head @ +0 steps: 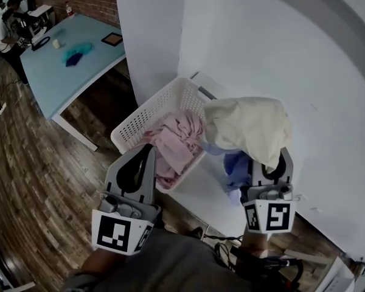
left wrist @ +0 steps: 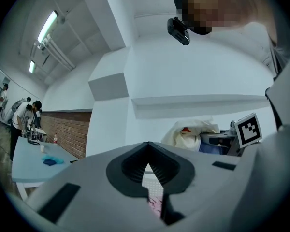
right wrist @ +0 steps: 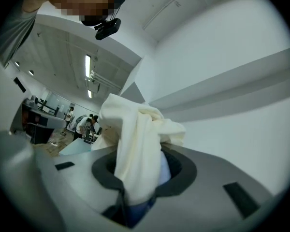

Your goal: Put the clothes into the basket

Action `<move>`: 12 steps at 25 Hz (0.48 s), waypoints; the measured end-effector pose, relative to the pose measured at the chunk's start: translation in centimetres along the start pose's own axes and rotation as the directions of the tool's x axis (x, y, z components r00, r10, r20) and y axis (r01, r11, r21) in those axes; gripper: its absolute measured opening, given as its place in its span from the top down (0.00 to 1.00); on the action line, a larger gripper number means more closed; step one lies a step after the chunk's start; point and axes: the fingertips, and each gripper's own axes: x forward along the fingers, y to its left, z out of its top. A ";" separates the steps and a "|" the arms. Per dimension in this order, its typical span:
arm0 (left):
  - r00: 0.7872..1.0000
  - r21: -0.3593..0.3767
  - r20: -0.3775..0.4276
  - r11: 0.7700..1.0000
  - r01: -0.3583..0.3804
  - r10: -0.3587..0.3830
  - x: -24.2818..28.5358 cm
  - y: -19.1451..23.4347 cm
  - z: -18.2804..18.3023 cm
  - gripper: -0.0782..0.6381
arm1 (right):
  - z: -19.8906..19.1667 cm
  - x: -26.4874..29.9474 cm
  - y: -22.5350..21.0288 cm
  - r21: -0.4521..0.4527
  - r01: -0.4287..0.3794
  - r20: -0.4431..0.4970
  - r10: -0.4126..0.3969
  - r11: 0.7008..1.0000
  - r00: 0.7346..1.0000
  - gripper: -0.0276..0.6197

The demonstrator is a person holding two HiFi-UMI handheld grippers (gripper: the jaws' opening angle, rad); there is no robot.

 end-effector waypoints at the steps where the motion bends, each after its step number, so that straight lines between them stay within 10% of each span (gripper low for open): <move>1: 1.000 -0.003 0.003 1.000 -0.008 0.009 -0.1 1.1 0.2 0.88 | 0.6 0.9 1.0 0.005 -0.018 0.009 0.018 1.000 1.000 0.77; 7: 0.998 -0.016 0.022 0.998 -0.060 0.060 -1.1 6.7 0.6 0.88 | 1.9 5.7 7.0 0.002 -0.130 0.012 0.130 0.992 0.991 0.77; 12: 0.997 -0.052 0.002 0.996 -0.075 0.076 -1.0 9.3 -0.5 0.88 | -3.0 8.8 11.1 -0.018 -0.240 -0.184 0.233 0.971 0.955 0.73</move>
